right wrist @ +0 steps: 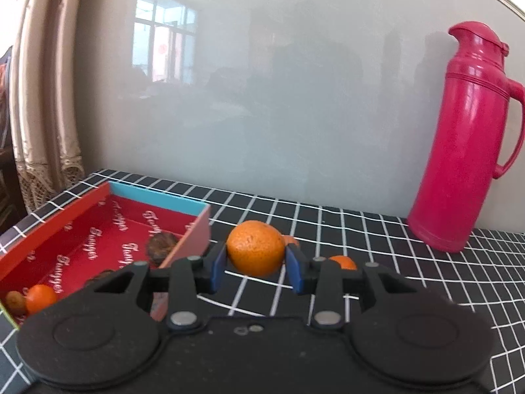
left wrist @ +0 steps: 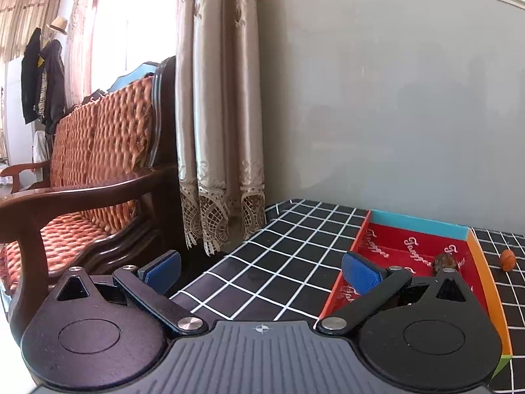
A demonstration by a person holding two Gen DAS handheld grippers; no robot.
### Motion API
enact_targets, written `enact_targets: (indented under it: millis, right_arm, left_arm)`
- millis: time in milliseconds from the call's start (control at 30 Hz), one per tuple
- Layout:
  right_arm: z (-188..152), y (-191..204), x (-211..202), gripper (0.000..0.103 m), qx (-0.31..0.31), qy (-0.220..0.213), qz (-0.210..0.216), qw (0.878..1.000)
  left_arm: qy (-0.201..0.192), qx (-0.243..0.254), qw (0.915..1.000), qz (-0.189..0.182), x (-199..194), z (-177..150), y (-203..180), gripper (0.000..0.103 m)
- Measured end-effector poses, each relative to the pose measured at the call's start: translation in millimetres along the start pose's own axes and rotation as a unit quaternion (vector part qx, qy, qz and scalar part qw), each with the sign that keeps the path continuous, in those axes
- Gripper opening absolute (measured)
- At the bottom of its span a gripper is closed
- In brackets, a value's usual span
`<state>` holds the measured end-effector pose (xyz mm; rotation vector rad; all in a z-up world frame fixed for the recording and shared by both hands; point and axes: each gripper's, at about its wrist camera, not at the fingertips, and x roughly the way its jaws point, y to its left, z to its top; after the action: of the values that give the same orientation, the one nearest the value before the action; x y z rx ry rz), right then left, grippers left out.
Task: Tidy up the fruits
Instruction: 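Carry the tangerine into the box and open the right gripper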
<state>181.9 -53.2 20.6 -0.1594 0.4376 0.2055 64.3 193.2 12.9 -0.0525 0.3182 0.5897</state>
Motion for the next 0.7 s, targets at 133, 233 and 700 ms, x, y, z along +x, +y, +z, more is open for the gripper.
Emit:
enact_targets:
  millis: [133, 233, 700]
  right_arm:
    - [2, 11, -3, 0.037, -0.005, -0.005, 0.012, 1.000]
    - [2, 16, -3, 0.037, -0.007, -0.007, 0.018, 1.000]
    - [0, 59, 2, 0.037, -0.024, -0.006, 0.053, 0.998]
  left_arm:
    - [0.000, 0.005, 1.0000, 0.003, -1, 1, 2, 0.103]
    - [0.002, 0.006, 1.0000, 0.007, -1, 1, 5, 0.103]
    - [0.006, 0.009, 0.9996, 0.024, 7, -4, 27, 0.103]
